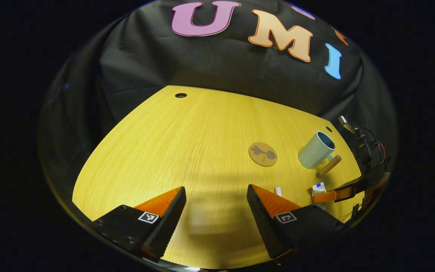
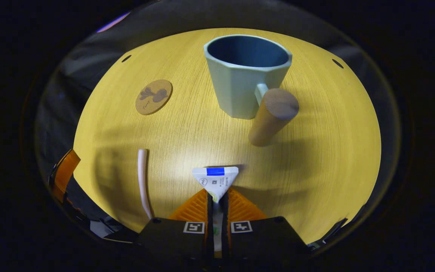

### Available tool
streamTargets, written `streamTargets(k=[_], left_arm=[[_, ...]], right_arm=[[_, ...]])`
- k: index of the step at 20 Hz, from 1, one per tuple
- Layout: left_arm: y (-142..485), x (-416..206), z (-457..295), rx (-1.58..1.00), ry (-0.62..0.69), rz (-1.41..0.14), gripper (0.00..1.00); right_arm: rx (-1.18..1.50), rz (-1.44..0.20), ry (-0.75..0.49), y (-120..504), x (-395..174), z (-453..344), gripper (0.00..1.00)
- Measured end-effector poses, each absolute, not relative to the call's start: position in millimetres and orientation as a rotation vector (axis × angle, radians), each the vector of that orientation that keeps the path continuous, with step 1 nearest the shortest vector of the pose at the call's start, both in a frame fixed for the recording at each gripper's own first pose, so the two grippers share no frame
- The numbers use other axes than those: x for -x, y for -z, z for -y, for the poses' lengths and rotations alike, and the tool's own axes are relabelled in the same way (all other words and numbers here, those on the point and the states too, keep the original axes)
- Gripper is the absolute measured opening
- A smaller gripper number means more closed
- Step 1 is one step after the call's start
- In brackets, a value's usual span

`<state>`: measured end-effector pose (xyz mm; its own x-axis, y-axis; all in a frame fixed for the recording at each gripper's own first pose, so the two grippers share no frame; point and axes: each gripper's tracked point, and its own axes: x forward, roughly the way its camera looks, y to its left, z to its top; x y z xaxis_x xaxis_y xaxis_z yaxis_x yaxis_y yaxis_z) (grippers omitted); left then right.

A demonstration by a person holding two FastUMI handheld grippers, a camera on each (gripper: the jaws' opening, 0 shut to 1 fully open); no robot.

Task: Put the toothbrush and toothpaste on the desktop into the cup, then pick up the cup and place it on the coaster on the desktop.

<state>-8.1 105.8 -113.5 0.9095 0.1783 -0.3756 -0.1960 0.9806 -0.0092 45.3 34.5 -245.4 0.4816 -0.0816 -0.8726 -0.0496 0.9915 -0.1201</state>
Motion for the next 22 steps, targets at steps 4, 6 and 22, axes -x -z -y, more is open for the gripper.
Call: streamTargets(k=[4, 6, 22], left_arm=[[114.7, 1.2, -92.6, 0.035, -0.159, -0.424, 0.95], [118.6, -2.0, -81.0, 0.037, -0.133, -0.452, 0.95], [181.4, -14.3, 5.2, 0.063, -0.104, -0.876, 0.93]], right_arm=[[0.091, -1.002, -0.024, 236.1, -47.8, -41.4, 0.08], [0.085, -0.959, -0.032, 227.7, -48.5, -38.7, 0.07], [-0.061, -0.796, 0.018, 179.6, -16.0, 31.3, 0.07]])
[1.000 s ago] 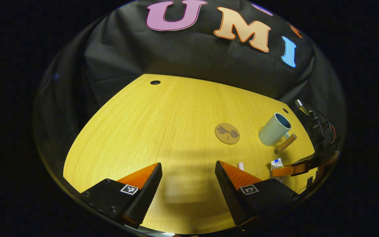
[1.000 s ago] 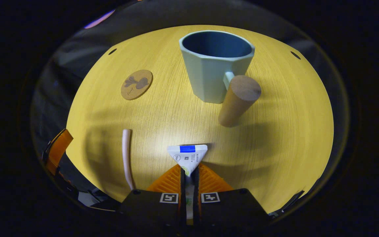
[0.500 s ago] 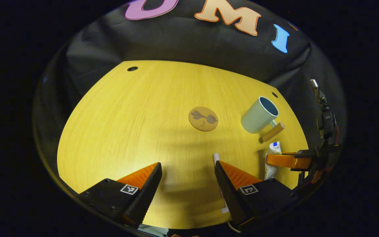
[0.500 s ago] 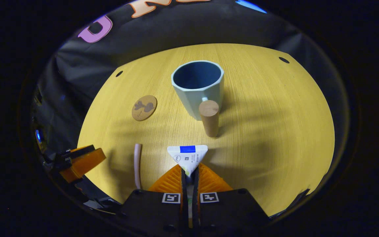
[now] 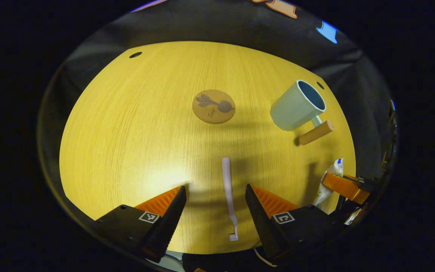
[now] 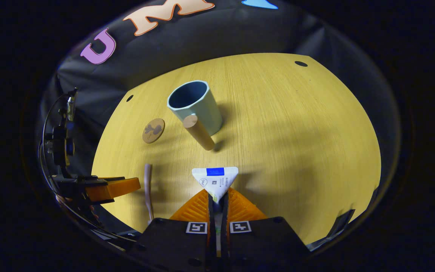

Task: Put the toothbrush and toothpaste on the desktop into the cup, then pick up the cup and place it on the coaster on the desktop.

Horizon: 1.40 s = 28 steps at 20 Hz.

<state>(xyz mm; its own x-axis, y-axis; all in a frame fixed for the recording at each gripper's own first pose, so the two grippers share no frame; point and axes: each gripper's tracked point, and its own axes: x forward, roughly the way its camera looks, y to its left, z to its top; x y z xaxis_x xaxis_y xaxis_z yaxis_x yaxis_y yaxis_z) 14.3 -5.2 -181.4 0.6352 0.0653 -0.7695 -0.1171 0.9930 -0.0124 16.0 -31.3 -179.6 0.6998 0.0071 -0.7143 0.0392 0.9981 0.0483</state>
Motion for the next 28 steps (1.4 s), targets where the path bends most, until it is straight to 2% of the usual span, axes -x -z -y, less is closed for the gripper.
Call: streamTargets(k=[3, 7, 8, 9, 10, 12, 15, 18, 21, 23, 28], left_arm=[[191.0, -18.8, 12.6, 0.06, -0.115, -0.934, 0.78], [199.9, -23.2, 17.3, 0.041, -0.135, -0.994, 0.64], [202.1, -23.7, 18.7, 0.036, -0.139, -1.007, 0.57], [202.8, -23.9, 18.2, 0.034, -0.142, -1.017, 0.55], [204.5, -23.6, 18.7, 0.03, -0.148, -1.029, 0.4], [207.8, -23.0, 18.2, 0.022, -0.161, -1.051, 0.31], [212.0, -23.1, 19.0, 0.029, -0.172, -1.074, 0.28], [213.2, -21.2, 15.4, 0.023, -0.184, -1.089, 0.18], [211.0, -21.9, 9.8, 0.01, -0.2, -1.094, 0.14], [210.2, -21.9, 8.5, -0.004, -0.205, -1.101, 0.06], [211.2, -20.2, 11.3, -0.01, -0.2, -1.082, 0.0]], right_arm=[[-0.072, -0.782, 0.027, 173.5, -12.2, 45.5, 0.07], [-0.096, -0.776, 0.045, 167.2, -9.0, 65.9, 0.07], [-0.101, -0.775, 0.048, 166.2, -8.2, 69.6, 0.07], [-0.105, -0.772, 0.052, 164.9, -8.5, 73.9, 0.07], [-0.108, -0.771, 0.056, 163.8, -8.2, 77.5, 0.07], [-0.114, -0.77, 0.063, 163.2, -9.4, 85.7, 0.07], [-0.119, -0.773, 0.068, 164.5, -8.7, 92.6, 0.07], [-0.119, -0.775, 0.065, 164.5, -9.6, 96.7, 0.07], [-0.119, -0.774, 0.062, 164.7, -10.6, 100.6, 0.07], [-0.12, -0.771, 0.061, 164.0, -11.4, 102.5, 0.07], [-0.118, -0.767, 0.061, 163.9, -12.1, 104.4, 0.07]])
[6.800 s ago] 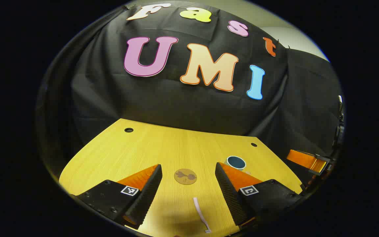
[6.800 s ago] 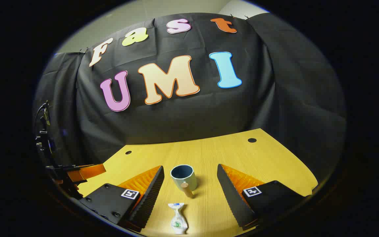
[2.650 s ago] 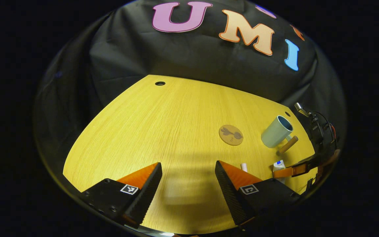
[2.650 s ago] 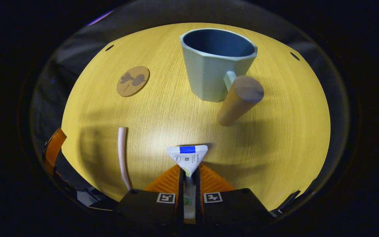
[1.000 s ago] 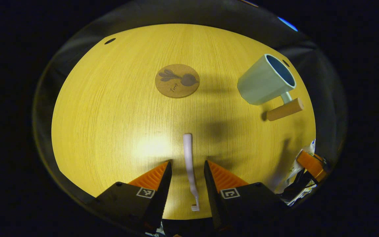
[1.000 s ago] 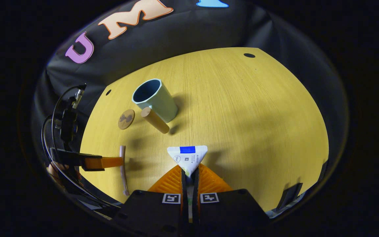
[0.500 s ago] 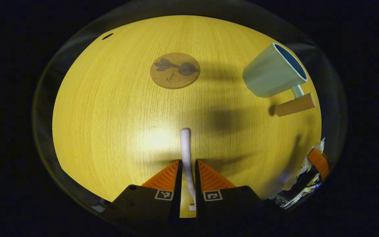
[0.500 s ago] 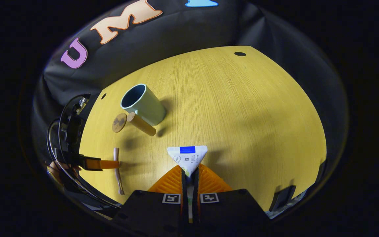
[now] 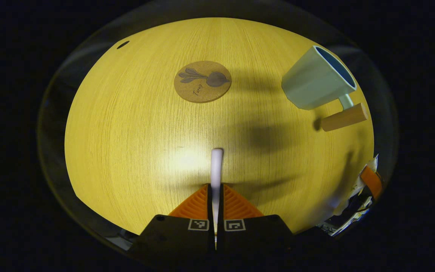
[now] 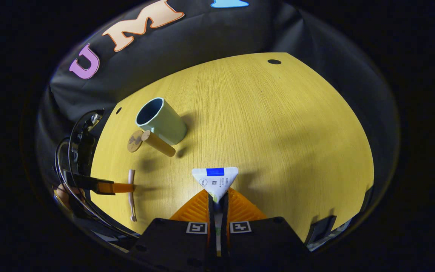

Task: Put the toothbrush and toothpaste on the desktop into the cup, then pick up the cup and place it on the coaster on the desktop.

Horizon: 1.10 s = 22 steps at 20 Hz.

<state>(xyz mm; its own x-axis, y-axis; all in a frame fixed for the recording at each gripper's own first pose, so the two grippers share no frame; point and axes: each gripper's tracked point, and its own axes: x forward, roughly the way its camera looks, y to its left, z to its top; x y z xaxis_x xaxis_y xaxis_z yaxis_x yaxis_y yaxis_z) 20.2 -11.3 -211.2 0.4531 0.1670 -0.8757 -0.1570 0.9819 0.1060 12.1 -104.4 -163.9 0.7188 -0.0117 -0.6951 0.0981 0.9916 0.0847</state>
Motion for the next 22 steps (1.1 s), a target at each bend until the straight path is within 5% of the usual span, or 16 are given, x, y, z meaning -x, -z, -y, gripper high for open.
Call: streamTargets(k=[6, 22], left_arm=[[195.1, -22.3, 3.5, 0.041, -0.203, -0.967, 0.0], [39.1, -94.2, -6.8, -0.08, 0.014, -0.381, 0.0]], right_arm=[[-0.126, -0.682, 0.073, 139.3, -22.0, 102.2, 0.05], [-0.094, -0.095, -0.111, -32.6, -106.0, -13.7, 0.07]])
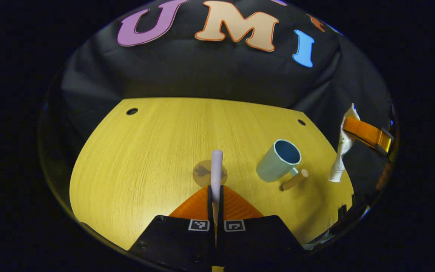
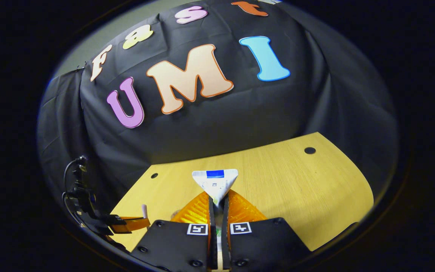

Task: Put the toothbrush and toothpaste on the desktop into the cup, then pick up the cup and place it on the coaster on the desktop.

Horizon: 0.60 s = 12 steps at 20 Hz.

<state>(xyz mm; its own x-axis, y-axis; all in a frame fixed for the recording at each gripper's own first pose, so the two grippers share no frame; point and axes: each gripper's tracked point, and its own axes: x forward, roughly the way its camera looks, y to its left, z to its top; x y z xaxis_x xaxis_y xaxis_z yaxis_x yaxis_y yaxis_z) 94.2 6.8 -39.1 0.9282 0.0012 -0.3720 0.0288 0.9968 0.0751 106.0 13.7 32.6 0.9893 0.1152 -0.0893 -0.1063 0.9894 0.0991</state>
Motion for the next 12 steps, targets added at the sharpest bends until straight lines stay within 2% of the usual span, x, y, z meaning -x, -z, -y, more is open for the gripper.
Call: streamTargets(k=[7, 12], left_arm=[[-15.5, -124.2, 13.2, -0.142, 0.158, -0.157, 0.01], [-44.8, -153.7, 33.4, -0.112, 0.248, -0.009, 0.0]], right_arm=[[-0.087, 0.123, -0.099, -52.4, -162.0, -26.6, 0.07], [-0.061, 0.118, -0.049, -11.9, -180.2, -22.5, 0.07]])
